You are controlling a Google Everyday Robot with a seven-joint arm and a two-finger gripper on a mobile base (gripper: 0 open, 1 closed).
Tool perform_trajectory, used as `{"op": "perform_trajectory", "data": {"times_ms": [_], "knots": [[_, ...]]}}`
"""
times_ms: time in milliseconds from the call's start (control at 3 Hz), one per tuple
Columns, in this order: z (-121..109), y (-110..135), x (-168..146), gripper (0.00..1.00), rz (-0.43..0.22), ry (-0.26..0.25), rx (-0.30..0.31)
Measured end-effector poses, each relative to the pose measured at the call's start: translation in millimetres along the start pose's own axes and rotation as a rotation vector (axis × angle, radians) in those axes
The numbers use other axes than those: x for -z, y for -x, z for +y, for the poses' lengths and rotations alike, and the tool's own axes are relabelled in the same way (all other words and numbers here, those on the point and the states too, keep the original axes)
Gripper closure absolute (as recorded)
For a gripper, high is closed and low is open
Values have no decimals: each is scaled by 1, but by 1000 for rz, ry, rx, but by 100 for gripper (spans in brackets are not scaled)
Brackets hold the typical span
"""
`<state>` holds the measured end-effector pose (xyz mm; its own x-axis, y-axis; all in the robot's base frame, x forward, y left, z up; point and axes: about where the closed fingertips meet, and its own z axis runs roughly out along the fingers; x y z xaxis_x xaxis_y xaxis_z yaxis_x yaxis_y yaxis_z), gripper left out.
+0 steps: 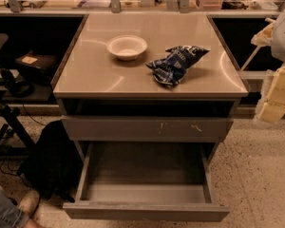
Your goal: Place blue chip bag into middle drawer
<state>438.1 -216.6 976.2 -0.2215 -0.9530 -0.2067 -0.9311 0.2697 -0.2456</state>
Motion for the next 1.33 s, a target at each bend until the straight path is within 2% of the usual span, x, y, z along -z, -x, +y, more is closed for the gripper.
{"op": "perform_trajectory", "data": {"times_ms": [333,667,1000,1333], "knots": [[0,0,0,0,0,0,0],[-22,9,-3,0,-16,3,28],[-75,37,-19,0,-4,-3,71],[-133,76,-52,0,42,16,111]]}}
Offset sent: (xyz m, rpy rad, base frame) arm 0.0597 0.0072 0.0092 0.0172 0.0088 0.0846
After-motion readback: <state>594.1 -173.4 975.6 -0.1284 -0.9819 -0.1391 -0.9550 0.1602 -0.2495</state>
